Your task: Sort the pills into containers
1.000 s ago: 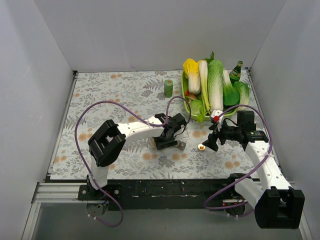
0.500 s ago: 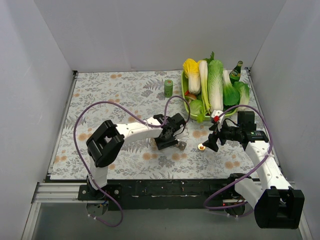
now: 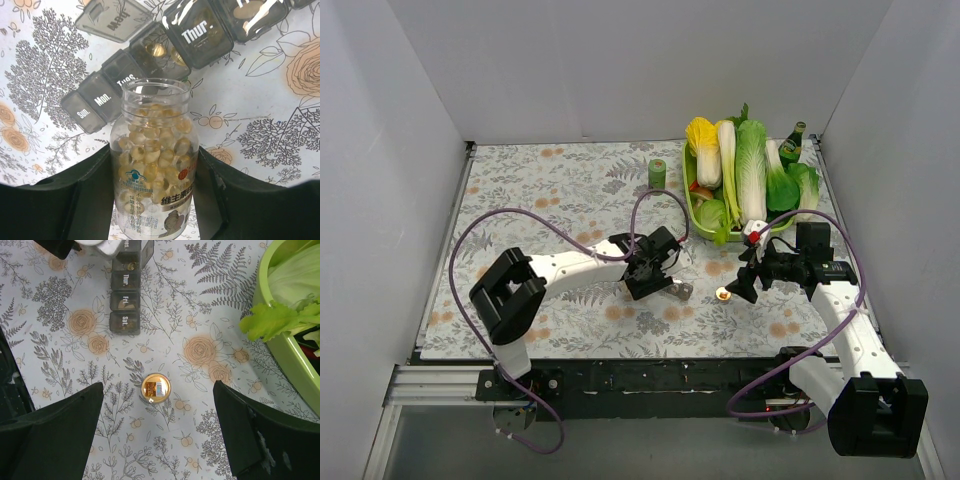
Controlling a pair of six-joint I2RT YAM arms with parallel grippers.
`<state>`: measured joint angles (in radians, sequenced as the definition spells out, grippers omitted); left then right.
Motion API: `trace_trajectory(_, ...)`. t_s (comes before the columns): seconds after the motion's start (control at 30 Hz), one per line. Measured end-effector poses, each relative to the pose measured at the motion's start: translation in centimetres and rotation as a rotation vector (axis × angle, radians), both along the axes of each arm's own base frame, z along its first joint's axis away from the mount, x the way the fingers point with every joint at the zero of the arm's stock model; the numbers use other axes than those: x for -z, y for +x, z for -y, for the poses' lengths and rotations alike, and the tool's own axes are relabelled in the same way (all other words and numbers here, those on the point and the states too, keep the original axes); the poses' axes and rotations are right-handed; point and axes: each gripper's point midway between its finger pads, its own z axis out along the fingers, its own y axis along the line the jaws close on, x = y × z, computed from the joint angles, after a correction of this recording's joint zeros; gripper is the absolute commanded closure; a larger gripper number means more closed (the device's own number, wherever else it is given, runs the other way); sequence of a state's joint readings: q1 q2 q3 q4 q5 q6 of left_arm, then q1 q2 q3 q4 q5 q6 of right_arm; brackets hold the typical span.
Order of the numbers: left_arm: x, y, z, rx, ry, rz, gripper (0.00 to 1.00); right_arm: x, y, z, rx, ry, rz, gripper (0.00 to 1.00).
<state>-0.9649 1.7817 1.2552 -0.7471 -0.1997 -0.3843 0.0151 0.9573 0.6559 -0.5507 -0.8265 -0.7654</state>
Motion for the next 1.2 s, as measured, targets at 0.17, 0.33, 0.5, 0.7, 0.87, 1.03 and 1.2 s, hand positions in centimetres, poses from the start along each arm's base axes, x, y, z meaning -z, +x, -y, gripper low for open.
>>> trace_trajectory(0.17,-0.1,-0.3,-0.3,-0.027,-0.094,0.019,1.00,0.0,0.0,0.0,-0.003,0.002,0.002,0.02)
trace_trajectory(0.33,-2.6,-0.6,-1.0,-0.059,-0.283,0.094,1.00,-0.1,0.0,-0.1,-0.021,0.003,0.018,0.02)
trace_trajectory(0.5,-6.7,-1.0,-0.6,-0.062,-0.597,0.225,1.00,0.3,-0.4,-0.2,-0.045,0.002,0.027,0.02)
trace_trajectory(0.7,-12.2,-4.2,-0.3,-0.016,-1.031,0.315,1.00,1.5,-1.7,-0.7,-0.155,-0.008,0.100,0.02)
trace_trajectory(0.87,-20.1,-8.0,-0.3,0.098,-1.407,0.337,1.00,2.5,-3.2,-0.6,-0.354,-0.086,0.229,0.02)
trace_trajectory(1.03,-24.9,-12.3,-1.3,0.257,-1.615,0.297,1.00,2.5,-2.3,-0.5,-0.505,-0.111,0.201,0.03)
trace_trajectory(1.2,-24.6,-14.0,-1.8,0.297,-1.626,0.236,1.00,4.1,-2.5,-0.7,-0.595,-0.172,0.141,0.03)
